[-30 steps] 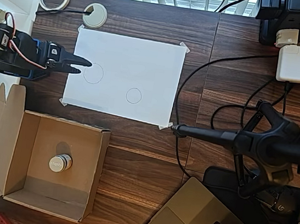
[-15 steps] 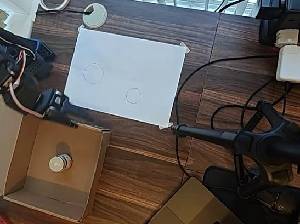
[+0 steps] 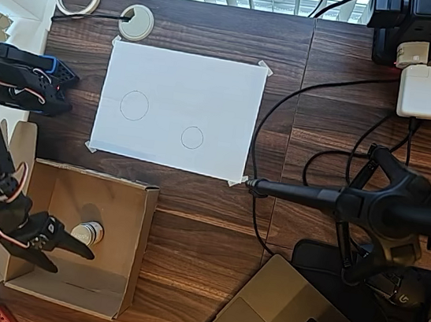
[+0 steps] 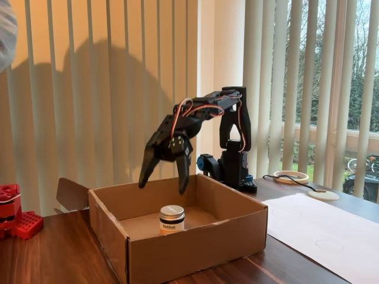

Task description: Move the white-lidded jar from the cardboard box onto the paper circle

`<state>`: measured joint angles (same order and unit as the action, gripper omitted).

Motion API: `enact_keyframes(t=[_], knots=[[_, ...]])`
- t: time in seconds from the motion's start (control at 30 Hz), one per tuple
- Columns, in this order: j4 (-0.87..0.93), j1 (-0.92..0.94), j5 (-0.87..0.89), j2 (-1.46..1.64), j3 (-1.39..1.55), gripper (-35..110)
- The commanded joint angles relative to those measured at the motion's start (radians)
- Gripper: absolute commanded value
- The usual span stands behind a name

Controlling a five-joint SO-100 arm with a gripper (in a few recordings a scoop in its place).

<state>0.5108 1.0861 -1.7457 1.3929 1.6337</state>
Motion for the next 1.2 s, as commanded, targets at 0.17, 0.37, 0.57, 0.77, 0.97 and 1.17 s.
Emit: enact_keyframes(t=[0.17,0.37,0.57,0.77,0.97,1.17], knots=[[-0.018,-0.005,-0.087,-0.124,-0.187,49],[0.006,-0.002,-0.126,-0.166,-0.183,49],[0.061,0.009,-0.172,-0.192,-0.183,50],[0.114,0.021,-0.209,-0.179,-0.138,50],[0.149,0.032,-0.244,-0.16,-0.098,49],[0.152,0.035,-0.236,-0.124,-0.04,49]])
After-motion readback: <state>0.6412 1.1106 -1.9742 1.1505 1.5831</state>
